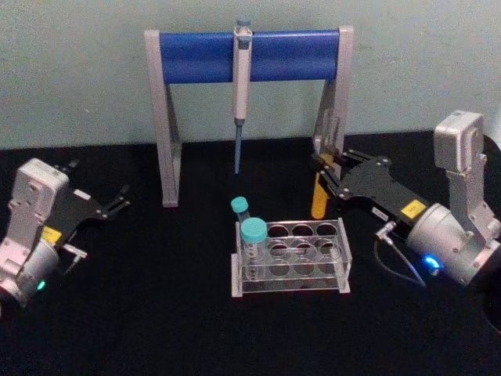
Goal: Pick up the test tube from the test tube rack, shake it, then place it back into the test tube rack.
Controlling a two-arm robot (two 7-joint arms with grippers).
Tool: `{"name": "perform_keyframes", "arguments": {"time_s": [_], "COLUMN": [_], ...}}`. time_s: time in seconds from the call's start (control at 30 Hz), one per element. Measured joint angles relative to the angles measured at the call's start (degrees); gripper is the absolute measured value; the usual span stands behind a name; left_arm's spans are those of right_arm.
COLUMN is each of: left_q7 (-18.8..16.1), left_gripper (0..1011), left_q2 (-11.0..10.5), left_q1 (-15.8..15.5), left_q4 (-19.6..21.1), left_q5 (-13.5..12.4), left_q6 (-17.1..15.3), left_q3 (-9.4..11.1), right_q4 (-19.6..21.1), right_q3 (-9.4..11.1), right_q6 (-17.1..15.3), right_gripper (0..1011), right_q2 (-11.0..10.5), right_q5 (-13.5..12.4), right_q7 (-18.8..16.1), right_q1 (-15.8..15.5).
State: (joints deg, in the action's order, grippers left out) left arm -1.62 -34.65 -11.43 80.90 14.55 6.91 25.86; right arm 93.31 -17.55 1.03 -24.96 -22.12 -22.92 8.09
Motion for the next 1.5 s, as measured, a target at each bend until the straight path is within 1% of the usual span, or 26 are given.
{"name": "perform_keyframes", "arguments": {"time_s": [0.23,0.33,0.43,0.63,0.8,0.93,1.07,1.2,1.27,1.5], "left_q7": [0.0,0.0,0.0,0.0,0.0,0.0,0.0,0.0,0.0,0.0], "left_gripper": [1002,1001,1001,1001,1001,1001,1001,1001,1001,1002], "left_q2": [0.0,0.0,0.0,0.0,0.0,0.0,0.0,0.0,0.0,0.0], "left_q1": [0.0,0.0,0.0,0.0,0.0,0.0,0.0,0.0,0.0,0.0], "left_q4": [0.0,0.0,0.0,0.0,0.0,0.0,0.0,0.0,0.0,0.0], "left_q5": [0.0,0.0,0.0,0.0,0.0,0.0,0.0,0.0,0.0,0.0], "left_q6": [0.0,0.0,0.0,0.0,0.0,0.0,0.0,0.0,0.0,0.0], "left_q3": [0.0,0.0,0.0,0.0,0.0,0.0,0.0,0.0,0.0,0.0], "right_q4": [-3.01,-4.34,-6.68,-9.57,-10.77,-10.27,-8.63,-6.35,-4.3,-0.24], "right_q3": [-1.35,-1.61,-1.81,-1.45,-0.14,0.82,1.82,2.61,3.03,3.12], "right_q6": [-0.14,0.28,1.08,2.29,2.79,2.81,2.79,2.73,2.63,2.06], "right_gripper": [234,234,234,234,234,234,234,234,233,234], "right_q2": [2.31,2.92,3.72,4.22,3.9,3.03,2.04,1.17,0.54,-0.37], "right_q5": [-0.08,-0.04,0.24,0.8,1.27,1.49,1.54,1.53,1.3,0.3], "right_q7": [-0.43,-0.51,-0.66,-0.66,-0.04,0.28,0.33,0.33,0.2,-0.62], "right_q1": [2.89,3.9,5.62,7.52,8.03,7.3,5.81,3.93,2.25,-1.08]}}
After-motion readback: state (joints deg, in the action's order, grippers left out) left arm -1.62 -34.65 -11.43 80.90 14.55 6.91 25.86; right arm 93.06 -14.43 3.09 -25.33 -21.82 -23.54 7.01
